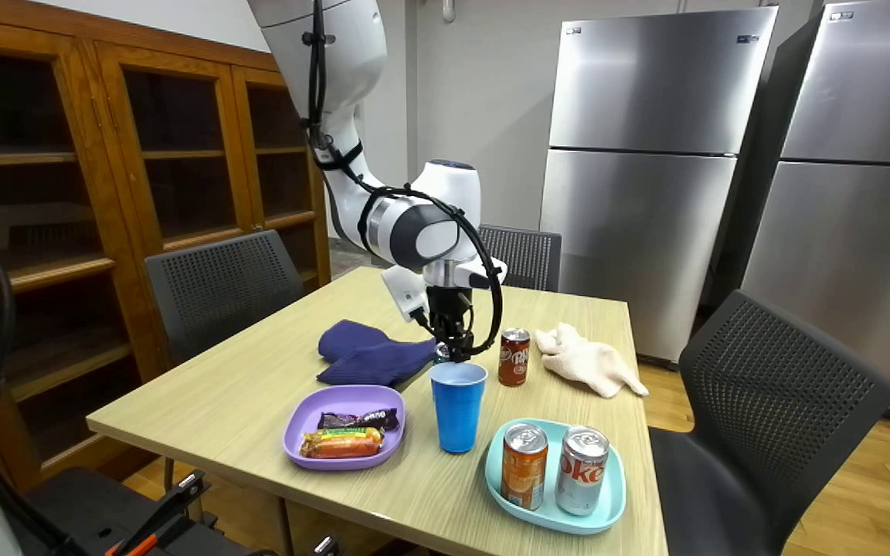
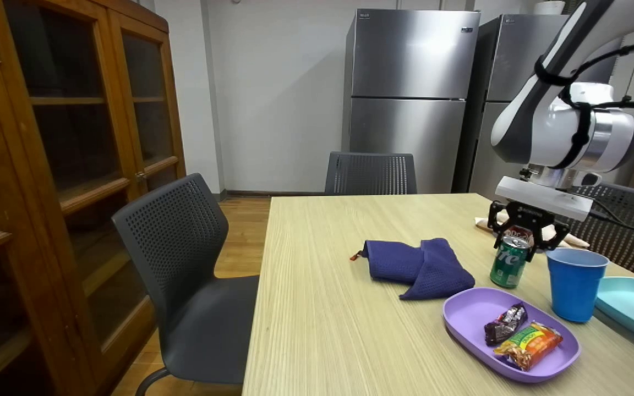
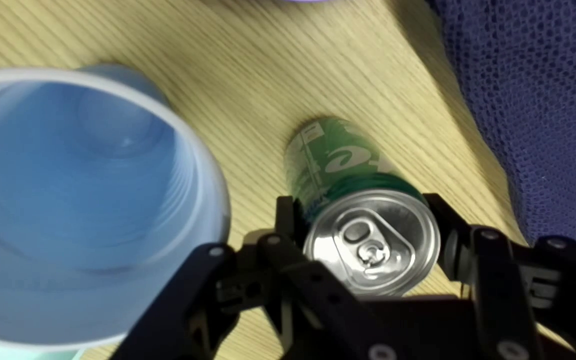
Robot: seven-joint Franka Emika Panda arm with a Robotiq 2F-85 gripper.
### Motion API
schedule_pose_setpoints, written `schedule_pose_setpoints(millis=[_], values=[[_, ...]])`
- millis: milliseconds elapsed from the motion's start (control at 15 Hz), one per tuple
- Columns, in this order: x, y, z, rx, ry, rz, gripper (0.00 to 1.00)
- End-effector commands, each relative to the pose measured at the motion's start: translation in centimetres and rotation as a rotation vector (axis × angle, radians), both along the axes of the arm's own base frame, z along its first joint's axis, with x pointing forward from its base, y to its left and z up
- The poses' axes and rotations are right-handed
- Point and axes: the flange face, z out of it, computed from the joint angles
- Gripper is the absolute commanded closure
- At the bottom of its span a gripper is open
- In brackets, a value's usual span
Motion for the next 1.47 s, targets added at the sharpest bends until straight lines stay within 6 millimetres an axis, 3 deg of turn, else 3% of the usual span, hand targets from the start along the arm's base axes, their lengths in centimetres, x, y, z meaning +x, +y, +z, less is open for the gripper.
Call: schedule_pose_setpoints(millis=[0,1000,1400], values=[[0.3,-0.1,1.1,0.004,0.0,-0.017,0.61],[0.3,-1.3,4.6,0.021,-0.058,-0.043,0.61],[0.2,-4.0,6.5,0.017,-0.095,-0.105,0.61]])
